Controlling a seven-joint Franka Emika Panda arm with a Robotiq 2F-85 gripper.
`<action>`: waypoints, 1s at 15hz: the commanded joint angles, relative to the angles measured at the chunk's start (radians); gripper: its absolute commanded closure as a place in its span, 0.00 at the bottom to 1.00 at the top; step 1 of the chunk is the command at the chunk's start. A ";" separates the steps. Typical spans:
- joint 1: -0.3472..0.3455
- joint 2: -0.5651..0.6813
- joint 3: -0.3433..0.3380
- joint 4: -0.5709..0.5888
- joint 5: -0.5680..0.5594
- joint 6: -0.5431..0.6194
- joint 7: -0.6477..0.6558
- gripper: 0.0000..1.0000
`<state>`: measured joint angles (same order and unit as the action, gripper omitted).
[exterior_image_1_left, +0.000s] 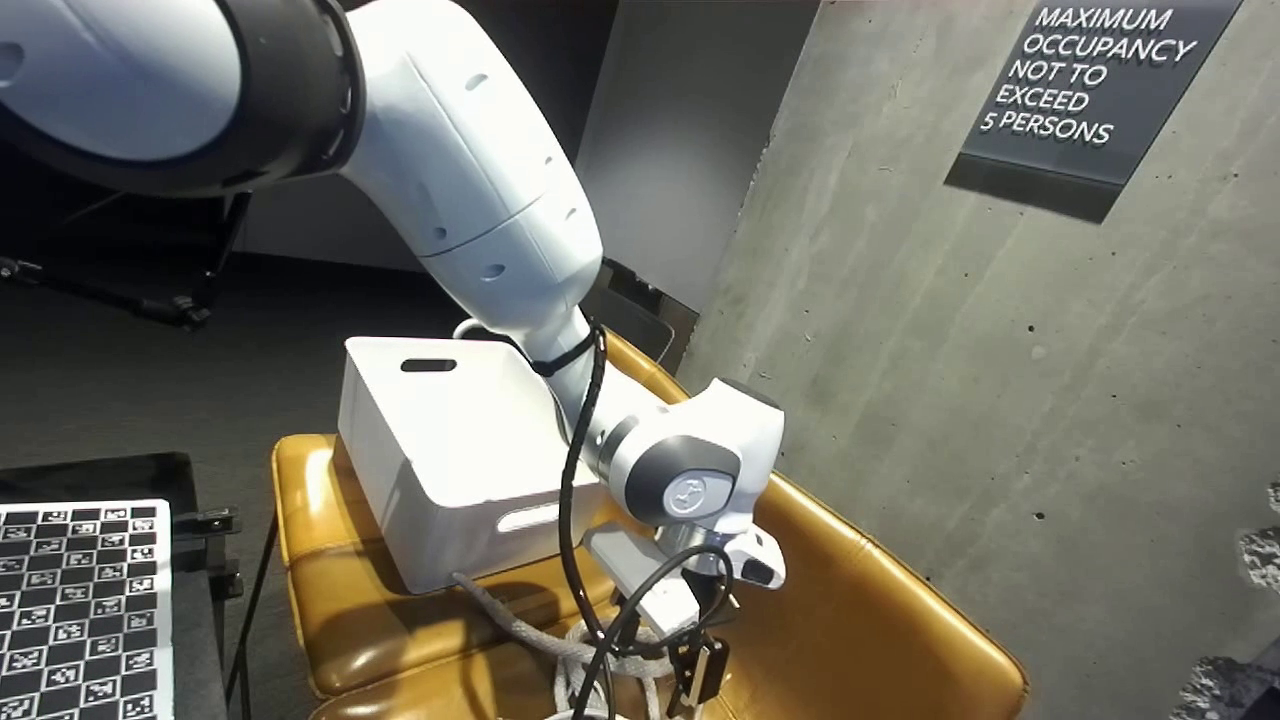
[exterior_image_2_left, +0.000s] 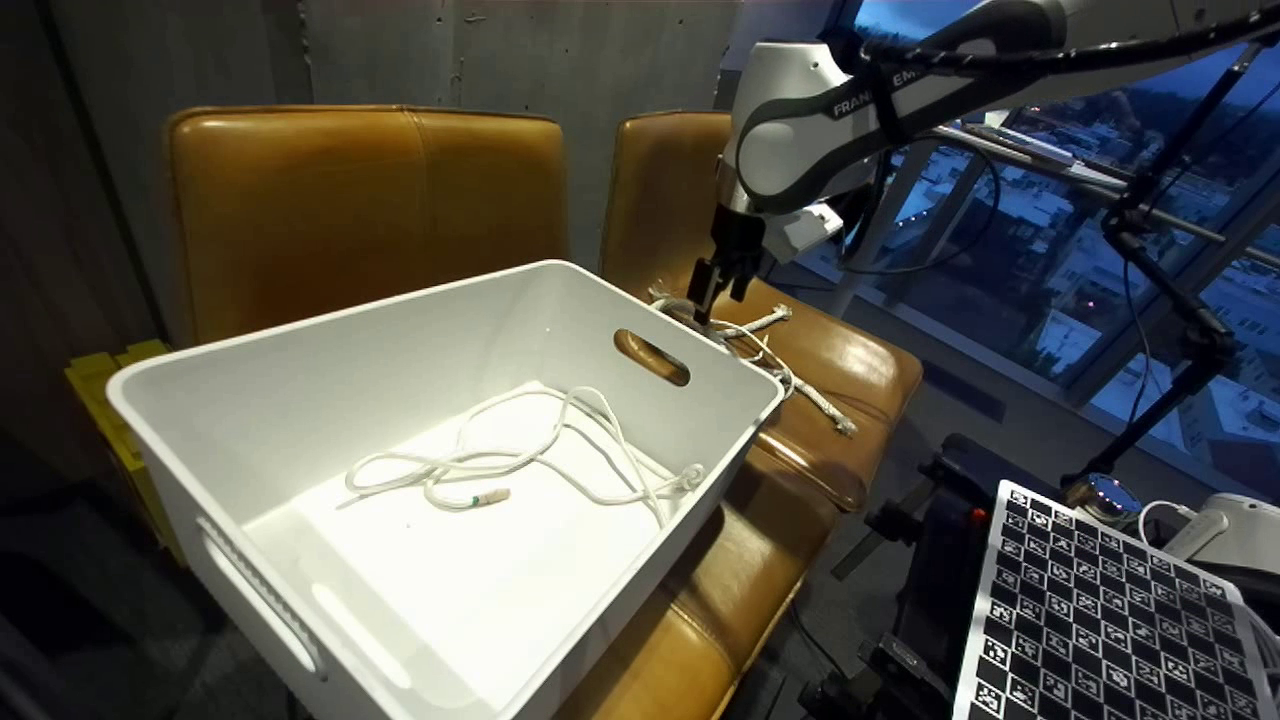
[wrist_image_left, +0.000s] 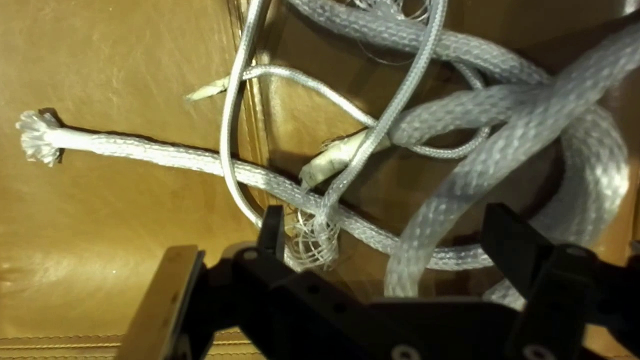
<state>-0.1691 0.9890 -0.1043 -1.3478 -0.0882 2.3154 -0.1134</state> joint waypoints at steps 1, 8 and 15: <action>0.019 0.054 -0.020 0.082 -0.017 -0.010 0.036 0.00; 0.018 0.095 -0.029 0.106 -0.019 -0.004 0.054 0.58; 0.021 -0.006 -0.042 -0.048 -0.016 0.037 0.064 1.00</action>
<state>-0.1623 1.0666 -0.1333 -1.2823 -0.0899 2.3175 -0.0742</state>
